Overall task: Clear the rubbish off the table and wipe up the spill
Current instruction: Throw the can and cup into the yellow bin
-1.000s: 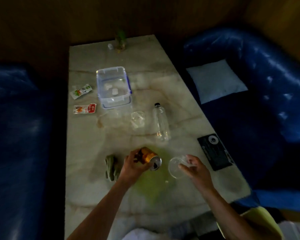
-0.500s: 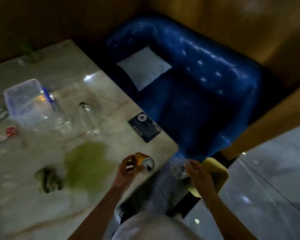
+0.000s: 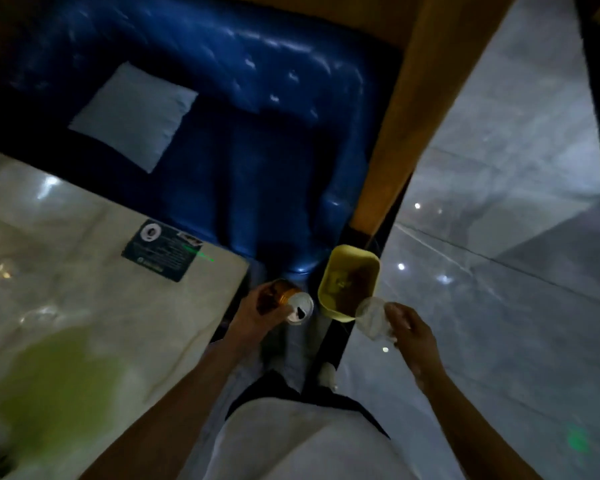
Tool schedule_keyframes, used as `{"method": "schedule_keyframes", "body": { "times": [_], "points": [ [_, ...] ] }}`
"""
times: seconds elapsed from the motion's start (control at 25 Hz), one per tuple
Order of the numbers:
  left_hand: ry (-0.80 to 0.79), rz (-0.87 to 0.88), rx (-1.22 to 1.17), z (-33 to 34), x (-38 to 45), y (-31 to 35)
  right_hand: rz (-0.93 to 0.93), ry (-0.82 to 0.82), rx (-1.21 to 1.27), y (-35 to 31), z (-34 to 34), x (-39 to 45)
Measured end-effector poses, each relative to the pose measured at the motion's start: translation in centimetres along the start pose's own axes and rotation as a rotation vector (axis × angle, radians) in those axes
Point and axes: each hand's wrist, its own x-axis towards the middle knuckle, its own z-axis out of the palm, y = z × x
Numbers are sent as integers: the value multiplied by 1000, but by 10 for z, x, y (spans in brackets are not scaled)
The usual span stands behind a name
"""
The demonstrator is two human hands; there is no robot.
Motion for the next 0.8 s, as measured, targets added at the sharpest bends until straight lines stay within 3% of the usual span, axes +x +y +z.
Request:
{"method": "schedule_keyframes", "body": {
  "times": [0.16, 0.36, 0.56, 0.68, 0.8],
  "points": [
    [-182, -53, 80, 29, 37, -7, 161, 86, 34, 45, -13, -1],
    [-267, -171, 54, 54, 67, -40, 351, 64, 103, 86, 8, 11],
    [-225, -252, 103, 78, 93, -100, 460, 20, 125, 126, 51, 61],
    [-312, -283, 322, 92, 124, -142, 518, -17, 67, 153, 75, 104],
    [-396, -196, 567, 110, 166, -180, 514, 15, 9, 176, 90, 159]
  ]
}}
